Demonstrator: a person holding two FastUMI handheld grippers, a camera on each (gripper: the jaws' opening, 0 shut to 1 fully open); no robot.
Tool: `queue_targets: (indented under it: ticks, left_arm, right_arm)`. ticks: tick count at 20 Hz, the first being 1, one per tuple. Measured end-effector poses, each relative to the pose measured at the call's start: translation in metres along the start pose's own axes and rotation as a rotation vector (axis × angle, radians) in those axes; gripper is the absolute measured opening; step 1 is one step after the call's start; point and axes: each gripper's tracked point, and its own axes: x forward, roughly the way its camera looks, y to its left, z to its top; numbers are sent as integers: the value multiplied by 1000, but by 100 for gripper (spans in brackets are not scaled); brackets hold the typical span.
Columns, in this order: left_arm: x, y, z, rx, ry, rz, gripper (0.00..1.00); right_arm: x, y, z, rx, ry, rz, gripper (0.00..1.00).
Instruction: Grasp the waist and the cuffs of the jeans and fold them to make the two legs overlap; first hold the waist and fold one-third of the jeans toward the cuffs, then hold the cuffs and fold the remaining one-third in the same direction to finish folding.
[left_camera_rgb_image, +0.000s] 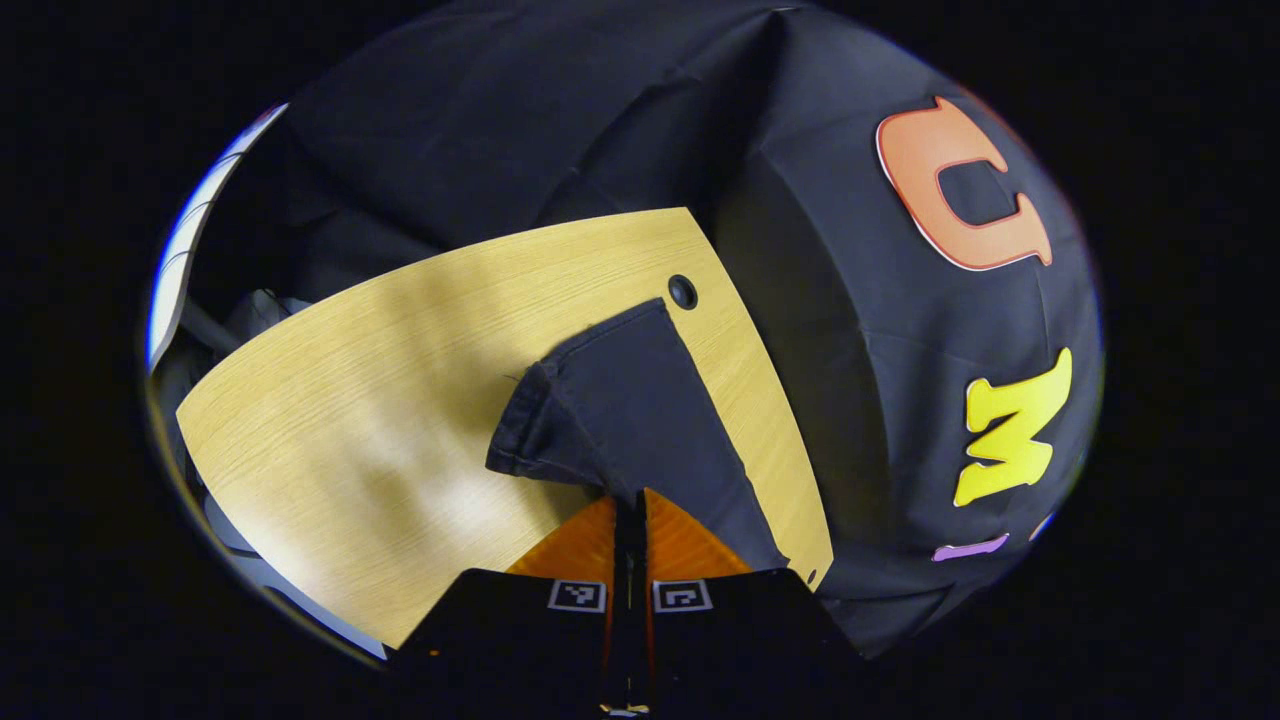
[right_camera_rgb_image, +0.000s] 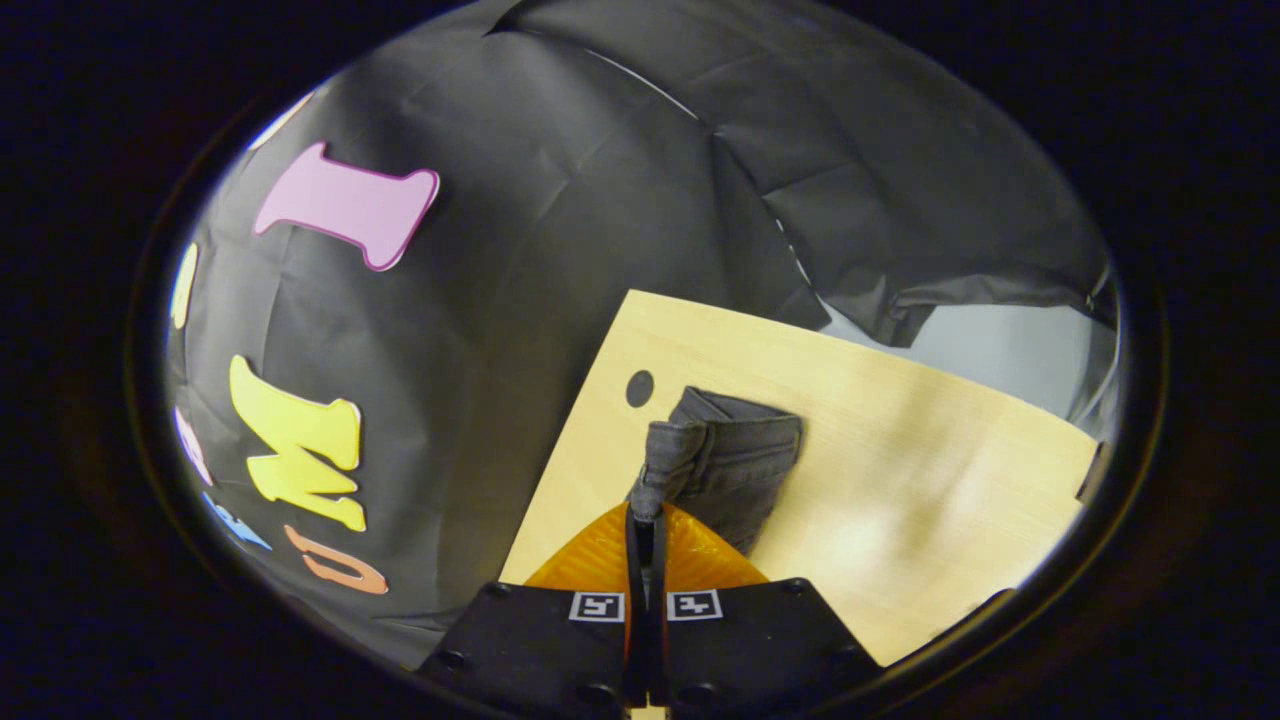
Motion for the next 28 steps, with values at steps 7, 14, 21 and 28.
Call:
queue_targets:
  ticks: [7,14,21,28]
  left_arm:
    - [65,-30,38,25,32,1,3]
    - [139,-37,53,78,61,-5,0]
    - [191,-28,48,81,106,9,5]
    - [181,-52,52,127,75,-4,81]
  right_arm:
    - [70,41,25,-25,-9,-2,1]
    - [132,27,28,-110,19,-70,1]
    - [185,-4,22,-142,22,-167,1]
    - [186,3,24,-174,-13,-153,44]
